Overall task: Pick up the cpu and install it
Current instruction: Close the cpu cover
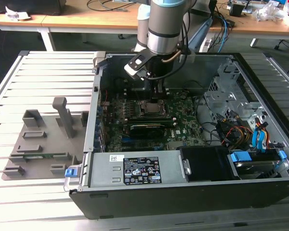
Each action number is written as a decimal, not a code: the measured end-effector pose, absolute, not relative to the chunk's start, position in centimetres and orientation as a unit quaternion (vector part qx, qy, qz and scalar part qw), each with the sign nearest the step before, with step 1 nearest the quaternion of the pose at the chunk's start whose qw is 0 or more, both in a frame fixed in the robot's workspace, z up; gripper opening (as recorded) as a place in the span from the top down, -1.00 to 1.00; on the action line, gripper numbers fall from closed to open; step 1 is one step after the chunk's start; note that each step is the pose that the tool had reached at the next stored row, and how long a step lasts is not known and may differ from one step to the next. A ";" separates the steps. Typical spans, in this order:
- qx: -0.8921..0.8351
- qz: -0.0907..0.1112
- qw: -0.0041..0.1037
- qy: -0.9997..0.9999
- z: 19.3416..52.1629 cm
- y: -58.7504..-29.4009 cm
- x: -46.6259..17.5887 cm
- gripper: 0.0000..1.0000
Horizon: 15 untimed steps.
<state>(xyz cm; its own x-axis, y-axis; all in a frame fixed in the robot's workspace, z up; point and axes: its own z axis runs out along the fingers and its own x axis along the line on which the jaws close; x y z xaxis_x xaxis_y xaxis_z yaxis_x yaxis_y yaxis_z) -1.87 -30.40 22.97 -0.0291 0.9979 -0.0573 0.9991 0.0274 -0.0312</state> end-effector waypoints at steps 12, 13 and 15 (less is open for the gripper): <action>0.697 -0.031 0.010 0.717 21.9 -30.4 -3.1 0.79; 0.697 -0.031 0.010 0.717 21.8 -30.4 -3.2 0.79; 0.697 -0.031 0.010 0.717 21.7 -30.4 -3.4 0.79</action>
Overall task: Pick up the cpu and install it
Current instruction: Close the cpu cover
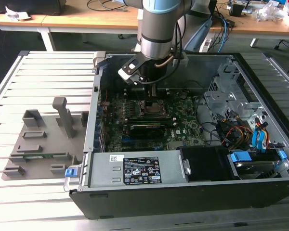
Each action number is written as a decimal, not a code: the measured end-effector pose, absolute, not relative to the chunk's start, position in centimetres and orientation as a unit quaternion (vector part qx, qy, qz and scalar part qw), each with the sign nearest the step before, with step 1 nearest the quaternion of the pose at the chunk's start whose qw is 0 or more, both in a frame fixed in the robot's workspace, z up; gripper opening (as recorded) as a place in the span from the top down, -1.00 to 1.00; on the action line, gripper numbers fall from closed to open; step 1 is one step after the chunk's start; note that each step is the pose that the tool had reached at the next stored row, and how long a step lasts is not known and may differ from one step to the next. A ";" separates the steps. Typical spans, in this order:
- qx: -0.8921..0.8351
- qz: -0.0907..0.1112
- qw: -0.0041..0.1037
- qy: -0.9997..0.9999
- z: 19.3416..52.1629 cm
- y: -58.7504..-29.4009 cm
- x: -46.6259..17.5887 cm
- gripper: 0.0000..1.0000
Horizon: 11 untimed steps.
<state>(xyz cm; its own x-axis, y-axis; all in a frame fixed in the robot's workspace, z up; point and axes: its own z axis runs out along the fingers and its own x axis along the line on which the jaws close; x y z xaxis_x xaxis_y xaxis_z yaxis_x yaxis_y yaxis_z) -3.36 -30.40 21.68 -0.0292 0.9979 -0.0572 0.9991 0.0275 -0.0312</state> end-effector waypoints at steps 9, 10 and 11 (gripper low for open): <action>0.697 -0.031 0.010 0.717 20.5 -30.4 -3.8 0.79; 0.697 -0.031 0.010 0.717 20.4 -30.4 -3.8 0.79; 0.697 -0.031 0.010 0.717 20.4 -30.4 -3.7 0.79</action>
